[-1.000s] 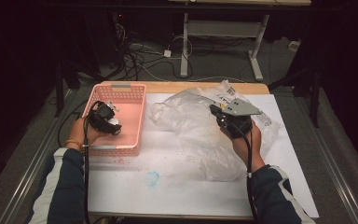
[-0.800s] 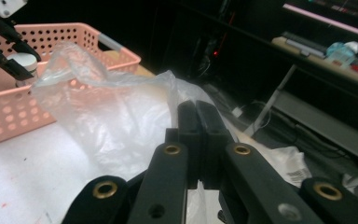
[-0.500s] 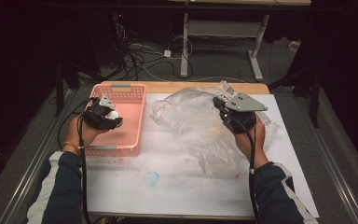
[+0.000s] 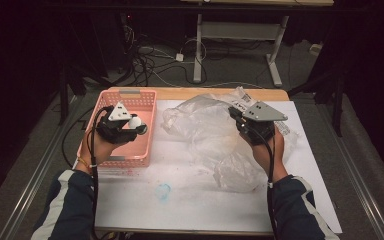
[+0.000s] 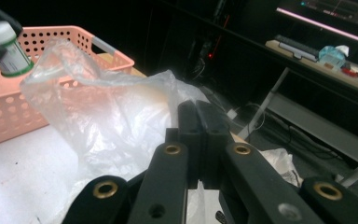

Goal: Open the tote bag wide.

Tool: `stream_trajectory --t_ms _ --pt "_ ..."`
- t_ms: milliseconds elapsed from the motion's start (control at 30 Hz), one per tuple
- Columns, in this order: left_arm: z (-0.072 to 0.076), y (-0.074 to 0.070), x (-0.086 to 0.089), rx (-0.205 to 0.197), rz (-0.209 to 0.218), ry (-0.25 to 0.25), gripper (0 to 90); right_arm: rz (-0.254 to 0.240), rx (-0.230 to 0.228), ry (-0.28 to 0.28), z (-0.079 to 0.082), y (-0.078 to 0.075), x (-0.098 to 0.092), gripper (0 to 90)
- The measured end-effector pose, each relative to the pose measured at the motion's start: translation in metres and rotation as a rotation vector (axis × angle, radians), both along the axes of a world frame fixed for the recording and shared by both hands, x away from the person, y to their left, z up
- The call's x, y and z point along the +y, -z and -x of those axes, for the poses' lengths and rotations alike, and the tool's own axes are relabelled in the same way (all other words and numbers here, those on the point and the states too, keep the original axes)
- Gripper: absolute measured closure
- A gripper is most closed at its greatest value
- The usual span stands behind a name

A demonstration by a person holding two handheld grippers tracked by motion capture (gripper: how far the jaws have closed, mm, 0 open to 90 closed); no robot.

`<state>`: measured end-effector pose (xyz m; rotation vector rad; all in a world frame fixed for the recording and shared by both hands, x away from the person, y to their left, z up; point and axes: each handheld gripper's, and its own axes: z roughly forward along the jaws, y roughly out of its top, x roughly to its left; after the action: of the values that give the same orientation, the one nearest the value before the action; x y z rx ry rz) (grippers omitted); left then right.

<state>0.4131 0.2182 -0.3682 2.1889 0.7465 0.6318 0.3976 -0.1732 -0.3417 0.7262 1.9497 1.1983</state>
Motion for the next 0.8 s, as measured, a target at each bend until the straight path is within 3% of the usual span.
stream_trajectory --t_ms 300,433,533,800 --pt "0.037 -0.031 -0.031 -0.134 0.070 0.137 48.7 0.002 0.023 -0.027 -0.001 0.008 0.005 90.0" --pt "0.049 -0.034 -0.055 -0.167 0.060 0.212 48.7 0.004 0.026 -0.033 0.001 0.009 0.008 90.0" --pt "0.053 -0.028 -0.074 -0.170 0.031 0.256 48.7 0.003 0.031 -0.040 0.002 0.009 0.009 90.0" --pt "0.047 0.004 -0.110 -0.092 -0.010 0.332 48.7 -0.005 0.031 -0.058 0.004 0.008 0.009 90.0"
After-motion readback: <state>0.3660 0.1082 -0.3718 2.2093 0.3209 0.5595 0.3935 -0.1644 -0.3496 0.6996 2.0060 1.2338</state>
